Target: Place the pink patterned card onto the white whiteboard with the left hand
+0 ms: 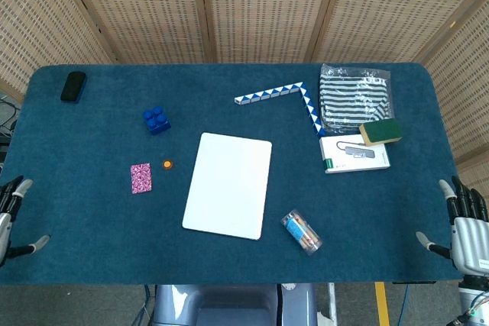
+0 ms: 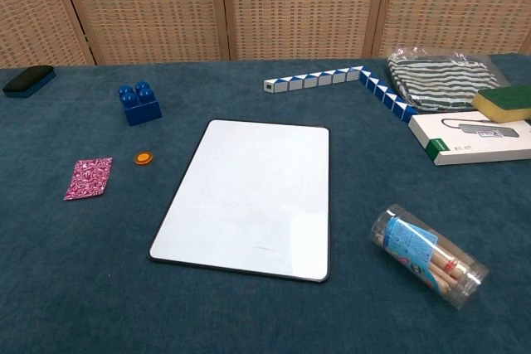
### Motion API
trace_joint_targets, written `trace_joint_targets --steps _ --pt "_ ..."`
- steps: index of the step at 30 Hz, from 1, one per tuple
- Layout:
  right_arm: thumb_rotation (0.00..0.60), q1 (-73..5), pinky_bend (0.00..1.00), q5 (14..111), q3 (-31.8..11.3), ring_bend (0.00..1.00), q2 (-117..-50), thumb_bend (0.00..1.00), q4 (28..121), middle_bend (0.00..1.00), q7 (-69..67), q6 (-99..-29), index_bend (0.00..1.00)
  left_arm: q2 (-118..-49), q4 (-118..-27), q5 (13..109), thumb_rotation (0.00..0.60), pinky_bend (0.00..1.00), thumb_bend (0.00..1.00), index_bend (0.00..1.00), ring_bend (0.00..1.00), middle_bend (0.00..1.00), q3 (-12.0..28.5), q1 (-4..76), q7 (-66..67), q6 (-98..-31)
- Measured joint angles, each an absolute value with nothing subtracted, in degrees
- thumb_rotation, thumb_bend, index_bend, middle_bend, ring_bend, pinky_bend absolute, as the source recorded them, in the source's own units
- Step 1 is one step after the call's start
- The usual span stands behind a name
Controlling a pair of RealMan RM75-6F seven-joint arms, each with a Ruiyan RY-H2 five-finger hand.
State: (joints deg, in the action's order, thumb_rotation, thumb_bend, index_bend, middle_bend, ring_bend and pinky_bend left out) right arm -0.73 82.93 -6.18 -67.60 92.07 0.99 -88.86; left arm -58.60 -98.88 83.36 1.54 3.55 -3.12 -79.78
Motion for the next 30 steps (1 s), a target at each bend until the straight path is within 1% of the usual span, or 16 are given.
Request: trace_joint_targets --steps 5,6,10,13,18,20,25,30 --pt "0.6 -0.94 0.0 82.12 -6.38 0.0 -67.49 0.0 92.5 0.0 1.11 -88.14 0.0 -60.48 -96.04 80.92 0.6 0.0 0.0 0.0 0.0 0.0 3.7 9.67 -5.91 -69.91" --pt "0.6 -0.99 0.0 81.93 -6.44 0.0 -67.46 0.0 92.63 0.0 1.13 -87.99 0.0 -61.27 -95.32 79.41 0.6 0.0 0.0 0.0 0.0 0.0 4.46 11.47 -5.38 -67.19" --pt "0.6 -1.2 0.0 81.31 -6.64 0.0 -67.27 0.0 93.04 0.0 1.01 -87.37 0.0 -64.49 -92.72 72.57 0.6 0.0 0.01 0.01 0.0 0.0 7.02 16.71 -1.8 -60.37" --pt "0.6 -1.25 0.0 81.22 -6.66 0.0 -67.12 0.0 93.17 0.0 0.62 -87.15 0.0 -67.69 -90.24 66.74 0.6 0.0 0.04 0.05 0.0 0.0 8.94 20.29 1.3 -56.4" --pt "0.6 -1.32 0.0 81.16 -6.6 0.0 -66.87 0.0 93.29 0.0 0.02 -86.81 0.0 -71.77 -86.44 58.13 0.6 0.0 0.14 0.12 0.0 0.0 10.91 25.6 7.15 -50.09" --pt "0.6 -1.33 0.0 81.14 -6.61 0.0 -66.79 0.0 93.34 0.0 -0.42 -86.73 0.0 -72.47 -85.6 55.64 0.6 0.0 0.15 0.15 0.0 0.0 11.16 27.17 8.47 -48.03" --pt "0.6 -1.38 0.0 81.18 -6.54 0.0 -66.56 0.0 93.32 0.0 -1.09 -86.46 0.0 -74.62 -83.78 48.84 0.6 0.0 0.15 0.17 0.0 0.0 11.25 31.46 13.6 -44.42" --pt "0.6 -1.42 0.0 81.15 -6.47 0.0 -66.39 0.0 93.38 0.0 -1.31 -86.26 0.0 -76.49 -83.0 42.39 0.6 0.0 0.15 0.21 0.0 0.0 10.66 34.91 18.31 -42.74"
